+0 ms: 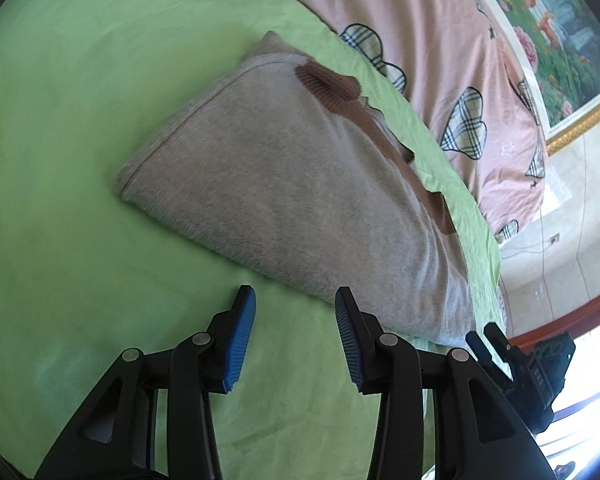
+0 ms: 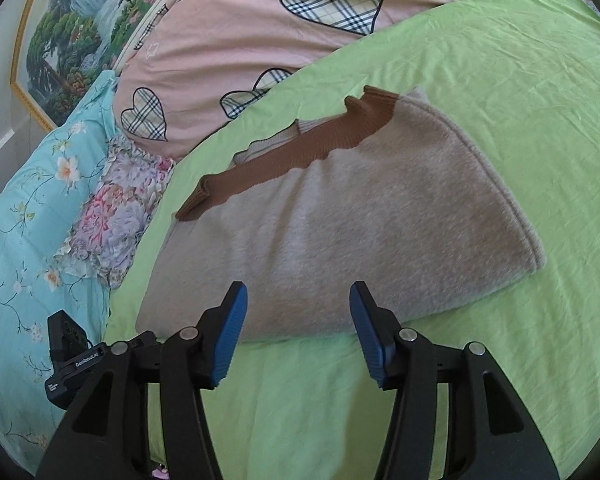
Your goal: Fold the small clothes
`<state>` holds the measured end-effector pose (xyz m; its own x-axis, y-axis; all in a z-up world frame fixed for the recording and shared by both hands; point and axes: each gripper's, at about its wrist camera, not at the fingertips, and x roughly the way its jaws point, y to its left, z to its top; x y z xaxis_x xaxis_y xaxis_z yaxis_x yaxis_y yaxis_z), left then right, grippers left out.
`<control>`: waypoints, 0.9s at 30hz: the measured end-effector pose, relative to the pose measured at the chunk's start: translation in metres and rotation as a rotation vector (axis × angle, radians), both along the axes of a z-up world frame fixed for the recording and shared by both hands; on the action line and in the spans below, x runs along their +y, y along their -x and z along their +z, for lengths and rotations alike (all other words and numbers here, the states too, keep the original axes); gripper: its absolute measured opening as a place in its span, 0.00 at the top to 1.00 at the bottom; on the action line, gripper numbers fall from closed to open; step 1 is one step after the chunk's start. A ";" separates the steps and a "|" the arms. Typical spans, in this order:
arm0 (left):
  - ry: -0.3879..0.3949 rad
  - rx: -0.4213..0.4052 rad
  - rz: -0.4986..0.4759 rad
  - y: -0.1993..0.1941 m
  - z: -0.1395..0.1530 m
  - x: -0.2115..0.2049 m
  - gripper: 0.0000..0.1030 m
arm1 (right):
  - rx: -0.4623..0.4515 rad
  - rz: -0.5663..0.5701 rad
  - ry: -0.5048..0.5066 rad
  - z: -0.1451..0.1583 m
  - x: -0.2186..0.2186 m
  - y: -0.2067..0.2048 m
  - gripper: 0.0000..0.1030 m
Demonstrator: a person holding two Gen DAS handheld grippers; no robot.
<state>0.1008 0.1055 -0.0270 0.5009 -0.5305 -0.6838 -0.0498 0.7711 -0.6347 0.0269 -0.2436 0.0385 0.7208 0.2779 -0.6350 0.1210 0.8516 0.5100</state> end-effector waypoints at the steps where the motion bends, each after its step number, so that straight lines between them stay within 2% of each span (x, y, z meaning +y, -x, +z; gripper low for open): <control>1: 0.007 0.007 0.007 -0.001 -0.002 0.001 0.59 | 0.002 0.006 -0.001 -0.001 0.002 0.000 0.47; 11: 0.076 0.012 0.133 -0.032 -0.012 0.017 0.58 | 0.005 0.032 -0.021 -0.001 0.007 0.003 0.46; 15: 0.041 -0.011 0.181 -0.053 -0.009 0.022 0.58 | 0.004 0.033 -0.036 -0.002 0.003 0.004 0.46; 17: 0.000 -0.024 0.195 -0.062 -0.005 0.021 0.62 | 0.008 0.026 -0.040 -0.004 0.000 0.003 0.46; 19: -0.040 -0.053 0.194 -0.070 0.003 0.016 0.87 | 0.014 0.015 -0.053 -0.007 -0.005 0.004 0.46; 24: -0.128 -0.174 0.137 -0.072 0.040 -0.011 0.93 | 0.007 -0.001 -0.066 -0.006 -0.019 0.004 0.46; 27: -0.131 -0.243 0.065 -0.071 0.064 -0.037 0.94 | -0.005 0.000 -0.079 -0.002 -0.028 0.002 0.46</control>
